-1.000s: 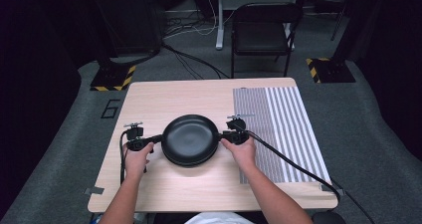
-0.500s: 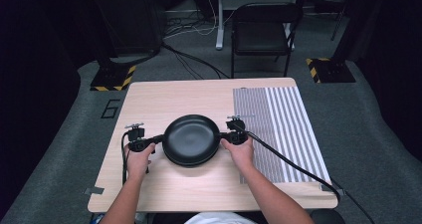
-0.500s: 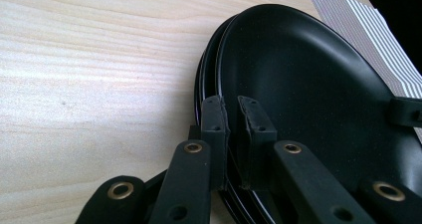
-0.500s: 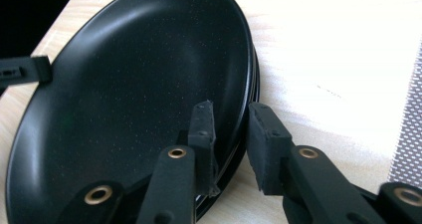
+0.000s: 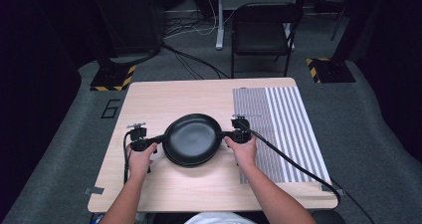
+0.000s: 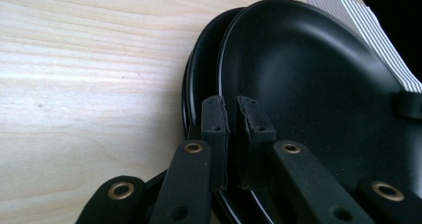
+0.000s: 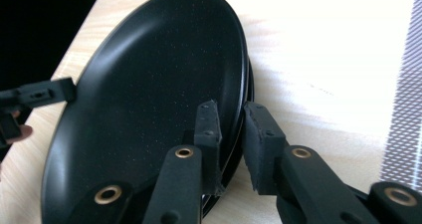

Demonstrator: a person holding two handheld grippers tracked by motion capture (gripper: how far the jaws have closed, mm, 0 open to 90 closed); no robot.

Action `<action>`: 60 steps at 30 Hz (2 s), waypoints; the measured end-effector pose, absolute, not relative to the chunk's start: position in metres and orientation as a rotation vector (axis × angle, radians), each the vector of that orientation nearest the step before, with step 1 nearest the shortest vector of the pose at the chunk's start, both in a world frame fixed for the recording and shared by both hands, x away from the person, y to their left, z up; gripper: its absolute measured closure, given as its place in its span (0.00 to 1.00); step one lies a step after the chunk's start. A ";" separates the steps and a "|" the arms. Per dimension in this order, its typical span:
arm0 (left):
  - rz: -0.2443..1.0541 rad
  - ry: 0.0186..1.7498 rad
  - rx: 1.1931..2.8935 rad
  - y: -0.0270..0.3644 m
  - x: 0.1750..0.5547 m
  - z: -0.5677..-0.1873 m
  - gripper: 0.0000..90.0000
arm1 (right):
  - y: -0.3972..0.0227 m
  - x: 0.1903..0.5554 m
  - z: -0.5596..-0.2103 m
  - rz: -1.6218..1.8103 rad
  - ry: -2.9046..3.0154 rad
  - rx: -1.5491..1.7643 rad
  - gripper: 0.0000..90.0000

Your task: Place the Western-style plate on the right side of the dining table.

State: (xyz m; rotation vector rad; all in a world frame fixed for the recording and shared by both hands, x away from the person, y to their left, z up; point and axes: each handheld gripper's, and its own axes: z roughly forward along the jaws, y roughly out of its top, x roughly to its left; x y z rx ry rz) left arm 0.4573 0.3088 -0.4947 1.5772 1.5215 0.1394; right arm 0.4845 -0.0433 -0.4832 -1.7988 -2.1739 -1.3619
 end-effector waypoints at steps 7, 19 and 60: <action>0.116 1.519 1.555 0.305 0.459 -0.498 0.91 | -0.048 0.487 -0.481 -1.347 -2.184 -1.821 0.87; 0.102 1.539 1.529 0.301 0.455 -0.502 0.87 | -0.050 0.484 -0.477 -1.379 -2.185 -1.832 0.84; 0.115 1.523 1.568 0.290 0.464 -0.505 0.83 | -0.048 0.478 -0.475 -1.341 -2.151 -1.812 0.82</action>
